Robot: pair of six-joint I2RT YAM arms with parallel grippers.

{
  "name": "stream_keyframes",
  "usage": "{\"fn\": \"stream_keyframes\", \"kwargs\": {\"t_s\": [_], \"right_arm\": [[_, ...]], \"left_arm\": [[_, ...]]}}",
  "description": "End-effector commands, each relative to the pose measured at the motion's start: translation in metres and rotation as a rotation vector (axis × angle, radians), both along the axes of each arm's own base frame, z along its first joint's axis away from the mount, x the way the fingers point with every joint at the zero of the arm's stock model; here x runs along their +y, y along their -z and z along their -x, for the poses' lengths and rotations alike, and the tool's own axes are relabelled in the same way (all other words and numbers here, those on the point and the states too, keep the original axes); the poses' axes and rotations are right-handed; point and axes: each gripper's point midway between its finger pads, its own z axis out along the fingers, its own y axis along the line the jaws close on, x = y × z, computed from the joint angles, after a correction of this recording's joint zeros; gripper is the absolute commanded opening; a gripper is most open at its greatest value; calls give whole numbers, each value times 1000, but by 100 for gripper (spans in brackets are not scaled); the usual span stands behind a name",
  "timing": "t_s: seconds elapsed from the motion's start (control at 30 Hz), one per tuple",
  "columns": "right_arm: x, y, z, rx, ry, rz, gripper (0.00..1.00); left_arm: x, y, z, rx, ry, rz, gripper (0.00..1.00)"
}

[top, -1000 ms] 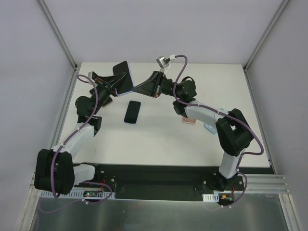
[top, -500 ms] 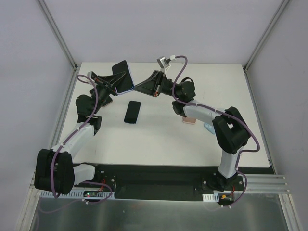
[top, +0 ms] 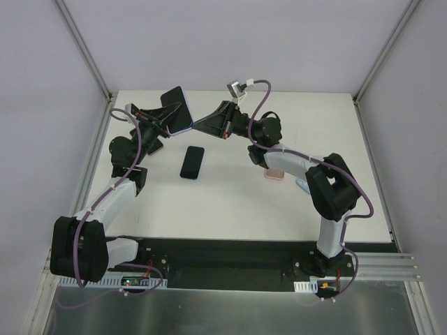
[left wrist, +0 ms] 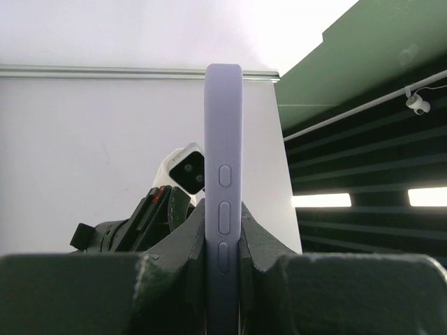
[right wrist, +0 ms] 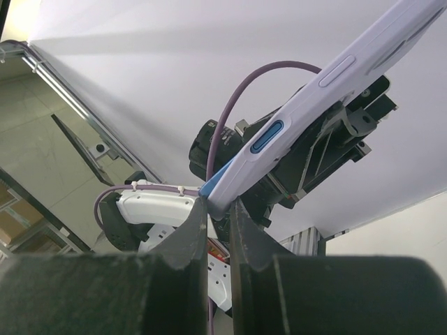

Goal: Take the phone out of the phone case
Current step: Remove the phone case from the phone.

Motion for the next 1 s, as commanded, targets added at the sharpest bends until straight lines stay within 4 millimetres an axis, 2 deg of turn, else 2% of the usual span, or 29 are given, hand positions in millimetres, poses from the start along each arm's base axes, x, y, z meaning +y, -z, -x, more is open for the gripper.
{"fn": "stream_keyframes", "kwargs": {"t_s": [0.0,0.1,0.13,0.23,0.47,0.5,0.53,0.57,0.6,0.63,0.67,0.73,0.77,0.83,0.93,0.97], "right_arm": [[3,-19,10,-221,11,-70,1],[3,-28,23,-277,-27,-72,1],[1,-32,25,-290,-29,-77,1],[-4,-36,21,-299,-22,-78,1],[-14,-33,-26,-149,93,-82,1],[-12,-34,-26,-138,99,-72,1],[-9,-30,-28,-153,122,-53,1],[-1,-17,-36,-88,137,22,1],[3,-20,-30,-98,150,47,1],[5,-15,-35,-104,189,86,1],[8,0,-44,-34,224,149,1],[6,4,-50,23,278,199,1],[6,19,-59,105,315,268,1],[4,20,-61,133,349,307,1],[9,40,-62,235,370,446,1],[11,39,-61,240,372,451,1]], "left_arm": [[6,-116,84,-105,350,362,0],[7,-124,87,-114,361,369,0],[7,-132,89,-129,365,368,0],[6,-149,100,-164,386,355,0],[8,-154,119,-176,385,336,0],[8,-152,119,-172,381,333,0],[7,-151,119,-169,380,330,0],[8,-151,121,-172,379,329,0],[7,-150,122,-173,376,323,0],[8,-150,123,-178,375,321,0],[8,-151,125,-184,373,318,0],[7,-149,125,-185,366,309,0],[6,-148,125,-189,368,299,0],[4,-149,125,-192,368,285,0],[1,-149,128,-210,378,252,0],[-1,-148,128,-215,380,242,0]]}}
